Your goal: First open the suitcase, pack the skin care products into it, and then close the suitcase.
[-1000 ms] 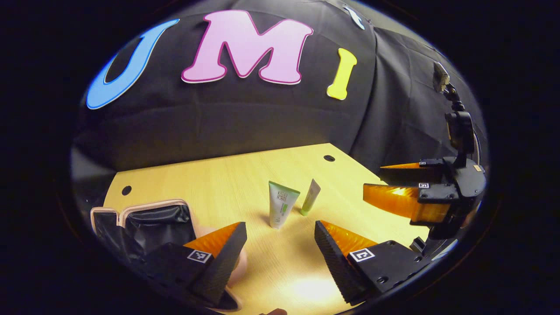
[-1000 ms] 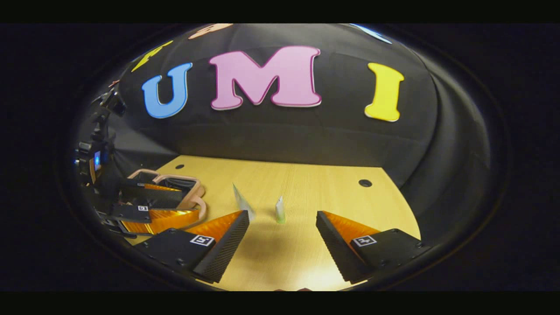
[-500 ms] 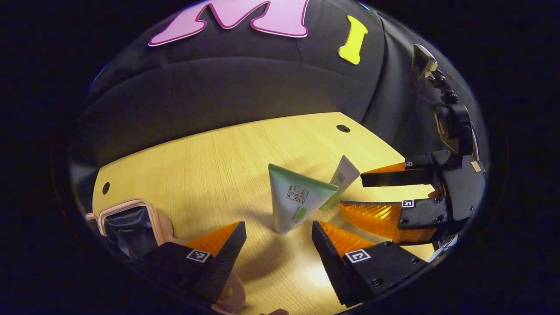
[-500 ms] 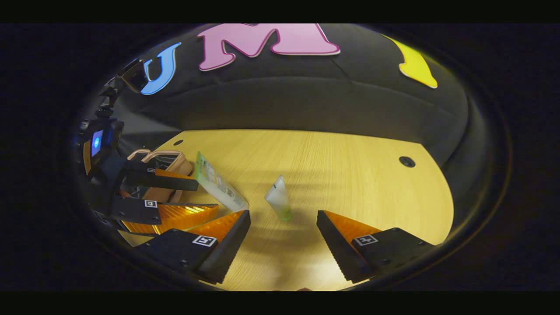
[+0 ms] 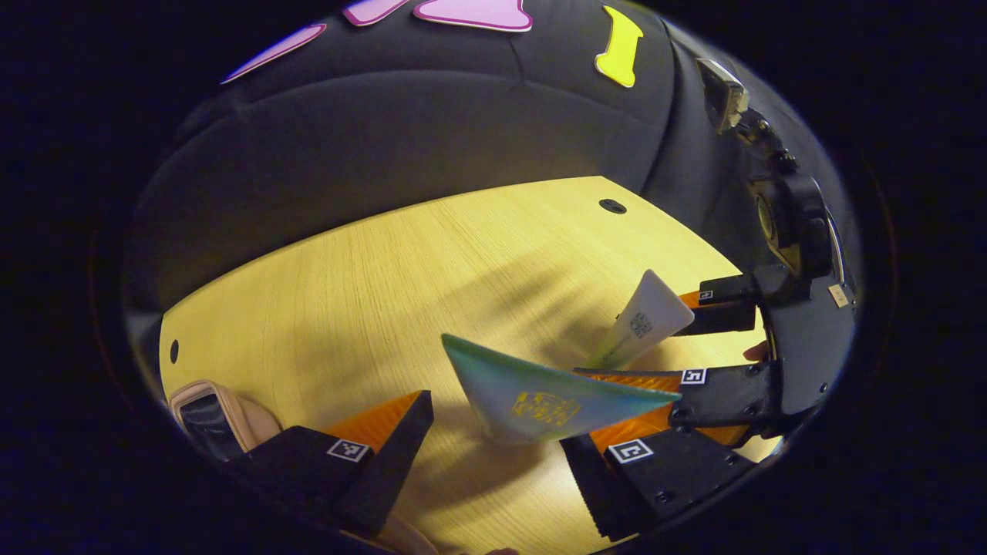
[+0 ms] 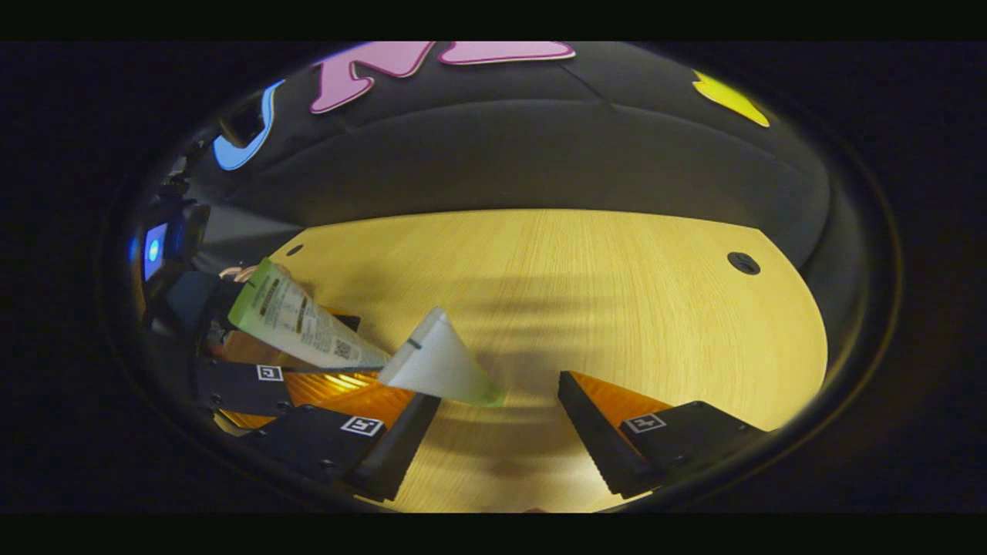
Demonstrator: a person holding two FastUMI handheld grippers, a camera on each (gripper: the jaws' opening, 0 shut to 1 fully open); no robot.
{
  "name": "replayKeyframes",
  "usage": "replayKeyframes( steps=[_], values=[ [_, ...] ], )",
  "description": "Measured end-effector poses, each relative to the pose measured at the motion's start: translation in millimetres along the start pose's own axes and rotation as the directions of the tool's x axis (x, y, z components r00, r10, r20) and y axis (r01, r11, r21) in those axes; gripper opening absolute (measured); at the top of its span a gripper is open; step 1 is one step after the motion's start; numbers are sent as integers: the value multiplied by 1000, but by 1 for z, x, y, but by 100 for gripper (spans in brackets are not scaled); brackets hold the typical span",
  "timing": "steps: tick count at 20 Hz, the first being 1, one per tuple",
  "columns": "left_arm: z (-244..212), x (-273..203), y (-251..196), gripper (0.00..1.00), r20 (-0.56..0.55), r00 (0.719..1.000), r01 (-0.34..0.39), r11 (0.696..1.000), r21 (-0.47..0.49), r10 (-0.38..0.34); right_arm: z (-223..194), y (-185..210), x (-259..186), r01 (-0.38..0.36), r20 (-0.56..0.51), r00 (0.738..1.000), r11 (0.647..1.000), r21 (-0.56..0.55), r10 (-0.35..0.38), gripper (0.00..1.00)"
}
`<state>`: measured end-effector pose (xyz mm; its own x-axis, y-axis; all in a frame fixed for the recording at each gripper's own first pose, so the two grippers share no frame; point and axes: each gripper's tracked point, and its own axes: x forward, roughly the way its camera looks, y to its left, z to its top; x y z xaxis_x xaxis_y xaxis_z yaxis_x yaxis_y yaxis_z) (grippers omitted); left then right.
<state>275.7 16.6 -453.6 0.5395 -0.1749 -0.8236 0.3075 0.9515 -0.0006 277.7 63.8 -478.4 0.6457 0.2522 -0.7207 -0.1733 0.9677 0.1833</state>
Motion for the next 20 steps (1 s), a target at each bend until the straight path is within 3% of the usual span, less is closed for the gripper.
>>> replayKeyframes(
  steps=[2,3,4,5,8,11,12,13,17,18,19,20],
  values=[
    [5,5,-12,94,1,999,35,999,15,-35,-1,-1,1,2,-2,1000,1000,10,-2,96],
    [9,5,-13,87,0,1000,19,999,30,-19,-2,0,2,0,-4,1000,1000,10,0,96],
    [13,4,-17,63,-6,1000,25,999,42,-25,-1,2,3,-4,-6,1000,1000,8,5,96],
    [18,4,-22,54,-5,999,35,998,50,-34,-2,4,5,-5,-8,1000,1000,1,5,96],
    [29,-15,-23,49,4,1000,12,998,69,-12,-1,9,8,-9,-4,1000,1000,-1,9,96],
    [45,-58,-24,52,51,999,3,998,58,-5,1,12,9,-6,0,1000,1000,10,6,96],
    [50,-76,-21,52,67,998,-3,999,40,1,3,14,11,-5,2,1000,1000,18,5,86],
    [53,-91,-17,52,82,997,-6,1000,18,4,4,14,13,-2,7,1000,1000,24,2,93],
    [45,-152,9,48,120,992,-32,998,-47,37,-1,13,18,15,-28,1000,996,85,-12,26],
    [37,-172,19,52,117,992,-49,997,-59,56,-2,15,14,10,-38,999,996,94,-6,38],
    [27,-191,31,51,108,992,-63,995,-76,71,-2,16,12,12,-39,999,996,89,-9,24],
    [16,-208,49,48,90,992,-83,991,-102,92,3,18,7,8,-26,1000,997,78,-6,24]
  ],
)
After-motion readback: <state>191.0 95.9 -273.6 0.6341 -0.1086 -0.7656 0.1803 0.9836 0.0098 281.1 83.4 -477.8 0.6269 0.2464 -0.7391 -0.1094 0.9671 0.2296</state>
